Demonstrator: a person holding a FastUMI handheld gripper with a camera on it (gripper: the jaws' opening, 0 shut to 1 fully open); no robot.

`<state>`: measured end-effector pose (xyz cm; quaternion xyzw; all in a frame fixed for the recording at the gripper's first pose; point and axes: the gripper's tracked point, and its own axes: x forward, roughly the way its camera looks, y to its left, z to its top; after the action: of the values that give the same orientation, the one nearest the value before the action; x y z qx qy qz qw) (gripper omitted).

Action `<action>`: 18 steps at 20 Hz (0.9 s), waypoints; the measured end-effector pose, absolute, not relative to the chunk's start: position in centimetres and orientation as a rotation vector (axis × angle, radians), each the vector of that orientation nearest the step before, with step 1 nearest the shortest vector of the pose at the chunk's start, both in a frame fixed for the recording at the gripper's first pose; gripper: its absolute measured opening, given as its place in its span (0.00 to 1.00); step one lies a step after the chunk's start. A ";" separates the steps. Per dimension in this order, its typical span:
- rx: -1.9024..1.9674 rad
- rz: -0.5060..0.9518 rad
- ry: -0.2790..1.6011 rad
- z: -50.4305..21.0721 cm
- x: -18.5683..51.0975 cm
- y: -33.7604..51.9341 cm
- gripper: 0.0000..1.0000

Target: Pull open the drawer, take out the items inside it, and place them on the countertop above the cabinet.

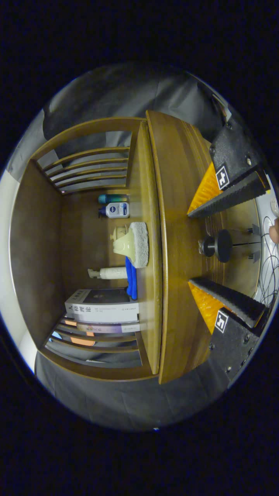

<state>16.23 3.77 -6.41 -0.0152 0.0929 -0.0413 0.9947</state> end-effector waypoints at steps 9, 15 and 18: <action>-0.037 -0.086 0.179 -6.4 17.5 3.8 0.98; -0.037 -0.086 0.177 -6.4 17.5 3.9 0.98; -0.035 -0.099 0.173 -6.1 17.4 3.5 0.98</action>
<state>17.37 3.53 -6.14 -0.0177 0.0863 -0.0495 0.9949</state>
